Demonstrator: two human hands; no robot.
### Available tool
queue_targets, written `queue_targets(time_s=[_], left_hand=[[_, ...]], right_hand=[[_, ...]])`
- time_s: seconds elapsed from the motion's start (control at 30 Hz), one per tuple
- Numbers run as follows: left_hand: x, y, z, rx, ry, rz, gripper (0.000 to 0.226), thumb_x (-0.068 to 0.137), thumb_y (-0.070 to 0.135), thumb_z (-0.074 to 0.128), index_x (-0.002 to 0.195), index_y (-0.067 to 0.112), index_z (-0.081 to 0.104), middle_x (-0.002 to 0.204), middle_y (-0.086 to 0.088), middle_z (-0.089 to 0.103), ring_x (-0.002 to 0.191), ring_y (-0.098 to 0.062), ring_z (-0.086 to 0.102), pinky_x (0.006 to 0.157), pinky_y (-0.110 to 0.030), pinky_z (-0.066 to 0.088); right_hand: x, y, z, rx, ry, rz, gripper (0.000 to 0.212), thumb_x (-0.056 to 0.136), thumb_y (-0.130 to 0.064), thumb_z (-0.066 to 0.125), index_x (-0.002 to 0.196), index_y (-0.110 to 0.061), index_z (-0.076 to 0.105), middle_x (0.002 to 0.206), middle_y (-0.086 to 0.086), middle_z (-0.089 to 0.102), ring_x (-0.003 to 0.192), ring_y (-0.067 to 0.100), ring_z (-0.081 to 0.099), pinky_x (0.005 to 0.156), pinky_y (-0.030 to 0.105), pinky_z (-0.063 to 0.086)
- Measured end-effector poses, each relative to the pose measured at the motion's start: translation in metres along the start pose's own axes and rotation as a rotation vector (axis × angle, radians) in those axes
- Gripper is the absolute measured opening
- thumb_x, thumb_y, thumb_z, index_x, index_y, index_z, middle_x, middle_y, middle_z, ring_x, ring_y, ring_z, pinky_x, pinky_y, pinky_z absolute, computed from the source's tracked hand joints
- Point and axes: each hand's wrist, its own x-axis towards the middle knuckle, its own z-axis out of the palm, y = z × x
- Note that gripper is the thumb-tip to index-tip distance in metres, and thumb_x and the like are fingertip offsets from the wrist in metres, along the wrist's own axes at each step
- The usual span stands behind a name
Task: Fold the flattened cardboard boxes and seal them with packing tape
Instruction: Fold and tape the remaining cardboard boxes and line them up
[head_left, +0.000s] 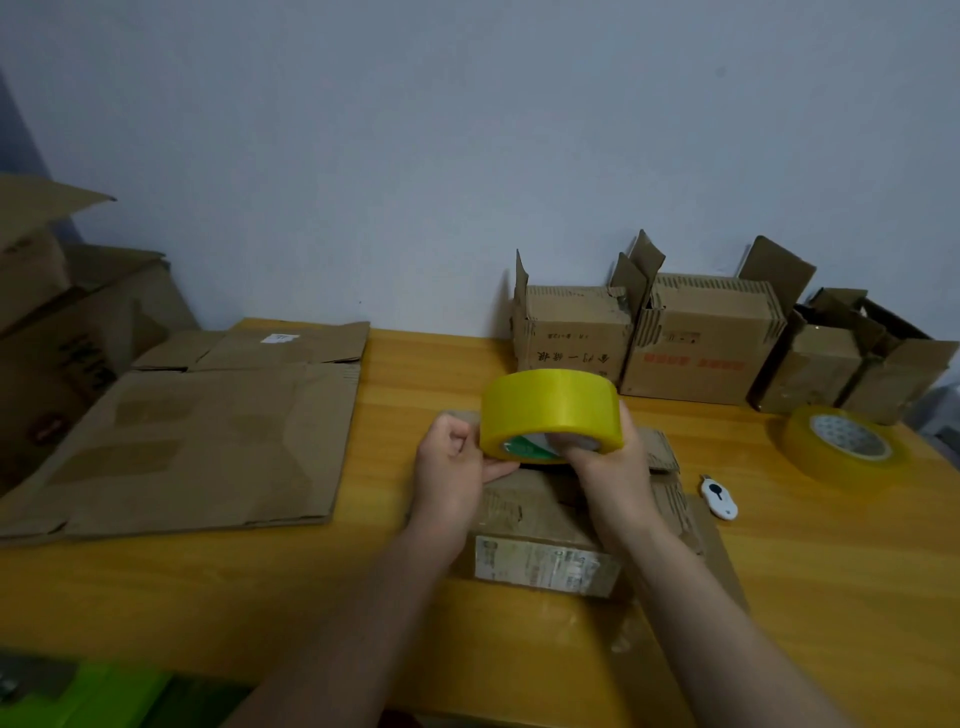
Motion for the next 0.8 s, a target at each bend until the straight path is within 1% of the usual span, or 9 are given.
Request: queue_targets(time_s=[0.1,0.2,0.3,0.37,0.47,0.57,0.63,0.7,0.8], left_hand=[[0.001,-0.001,0.002,0.076,0.024,-0.001,0.018,0.096,-0.007,0.044,0.083,0.005,0.046,0.094,-0.021,0.064,0.08,-0.024,0.071,0.07,-0.034,0.061],[0.001,-0.001,0.003,0.2,0.09,0.038,0.018,0.096,-0.001,0.049,0.08,0.008,0.05,0.092,-0.019,0.065,0.084,-0.024,0.069,0.073,-0.037,0.06],[0.006,0.014,-0.016,0.294,0.241,0.092,0.013,0.098,0.016,0.052,0.086,0.012,0.055,0.09,-0.002,0.068,0.081,-0.015,0.068,0.072,-0.033,0.057],[0.01,0.022,-0.03,0.378,0.276,0.107,0.014,0.097,0.021,0.053,0.087,0.013,0.059,0.09,0.004,0.066,0.081,-0.012,0.062,0.066,-0.028,0.05],[0.019,0.017,-0.038,0.39,0.29,0.001,0.019,0.098,0.026,0.052,0.092,0.01,0.061,0.089,-0.002,0.061,0.076,-0.013,0.055,0.058,-0.027,0.04],[0.03,0.005,-0.043,0.313,0.278,-0.106,0.022,0.099,0.03,0.05,0.098,0.012,0.063,0.097,-0.006,0.067,0.088,-0.021,0.063,0.076,-0.038,0.054],[0.035,0.002,-0.046,0.287,0.298,-0.118,0.023,0.099,0.032,0.049,0.097,0.013,0.063,0.098,-0.004,0.069,0.09,-0.022,0.066,0.085,-0.045,0.055],[0.039,0.0,-0.048,0.266,0.315,-0.111,0.024,0.099,0.032,0.047,0.094,0.014,0.063,0.095,-0.001,0.07,0.088,-0.021,0.068,0.084,-0.046,0.056],[0.039,0.0,-0.049,0.24,0.343,-0.116,0.023,0.101,0.028,0.045,0.089,0.015,0.06,0.089,0.003,0.068,0.084,-0.018,0.07,0.082,-0.044,0.058]], right_hand=[[0.005,-0.002,0.0,-0.099,0.023,-0.087,0.037,0.084,0.004,0.064,0.096,-0.03,0.054,0.093,-0.002,0.064,0.088,0.015,0.061,0.069,0.015,0.049],[0.006,-0.004,-0.001,-0.101,0.032,-0.105,0.035,0.086,0.006,0.059,0.093,-0.027,0.054,0.09,-0.002,0.062,0.083,0.008,0.059,0.066,0.013,0.047],[0.009,-0.002,-0.008,-0.154,0.099,-0.092,0.03,0.086,0.008,0.056,0.097,-0.019,0.052,0.088,-0.001,0.057,0.079,0.008,0.054,0.057,0.008,0.042],[0.013,-0.002,-0.012,-0.227,0.123,-0.083,0.029,0.086,0.006,0.056,0.104,-0.016,0.049,0.091,-0.001,0.055,0.081,0.009,0.052,0.06,0.014,0.043],[0.017,0.001,-0.009,-0.252,0.129,-0.019,0.037,0.087,0.001,0.058,0.113,-0.021,0.045,0.096,-0.006,0.052,0.085,0.004,0.051,0.068,0.025,0.046],[0.019,0.004,-0.003,-0.291,0.122,0.001,0.033,0.087,-0.002,0.059,0.11,-0.022,0.046,0.103,0.002,0.054,0.093,0.016,0.053,0.076,0.033,0.047],[0.023,0.003,0.002,-0.293,0.116,-0.036,0.027,0.088,-0.005,0.06,0.106,-0.021,0.048,0.102,0.003,0.055,0.095,0.019,0.054,0.074,0.031,0.047],[0.025,0.0,0.01,-0.279,0.129,-0.06,0.022,0.089,-0.01,0.061,0.105,-0.02,0.049,0.1,0.003,0.055,0.093,0.018,0.053,0.068,0.027,0.042],[0.027,-0.001,0.023,-0.246,0.197,-0.026,0.025,0.088,-0.015,0.063,0.109,-0.018,0.05,0.1,0.002,0.056,0.091,0.016,0.052,0.07,0.028,0.04]])
